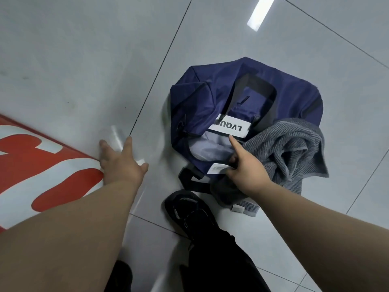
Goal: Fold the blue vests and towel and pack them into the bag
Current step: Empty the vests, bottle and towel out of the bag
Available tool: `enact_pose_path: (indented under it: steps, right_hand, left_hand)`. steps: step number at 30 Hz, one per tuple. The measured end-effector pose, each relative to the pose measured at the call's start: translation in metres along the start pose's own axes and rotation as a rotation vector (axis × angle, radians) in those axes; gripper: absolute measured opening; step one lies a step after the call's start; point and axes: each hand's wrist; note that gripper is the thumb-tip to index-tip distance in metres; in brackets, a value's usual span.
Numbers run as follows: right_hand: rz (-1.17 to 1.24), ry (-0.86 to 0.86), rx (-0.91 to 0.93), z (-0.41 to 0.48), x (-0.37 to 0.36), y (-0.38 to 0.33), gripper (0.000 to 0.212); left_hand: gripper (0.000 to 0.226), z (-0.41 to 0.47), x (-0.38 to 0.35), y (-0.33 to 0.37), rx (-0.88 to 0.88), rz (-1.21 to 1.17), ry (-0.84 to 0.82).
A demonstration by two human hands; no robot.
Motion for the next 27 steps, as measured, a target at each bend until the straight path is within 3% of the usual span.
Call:
enact_pose_path:
  steps: [6,15,21,27]
  right_hand:
    - [0.111,0.027,-0.021,-0.009,0.027,-0.014,0.096]
    - [0.224,0.146,0.062,-0.06,0.111,-0.07,0.099]
    - [0.295,0.207,0.109,-0.1,0.171,-0.144,0.096]
    - [0.328,0.265,0.189,-0.158,0.242,-0.257,0.095]
  left_hand:
    - [0.086,-0.011,0.012,0.025,0.077,-0.086,-0.066]
    - [0.084,-0.064,0.081,0.069,0.001,-0.18,-0.156]
    - [0.084,-0.119,0.182,0.073,-0.154,-0.279,-0.153]
    - [0.086,-0.18,0.327,0.051,-0.187,-0.52,-0.088]
Point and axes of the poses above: each hand's wrist, its own z-axis towards the middle knuckle, its own x-axis out of the back of the hand, y = z × x, and after that the axes turned 3 degrees about y, right-handed
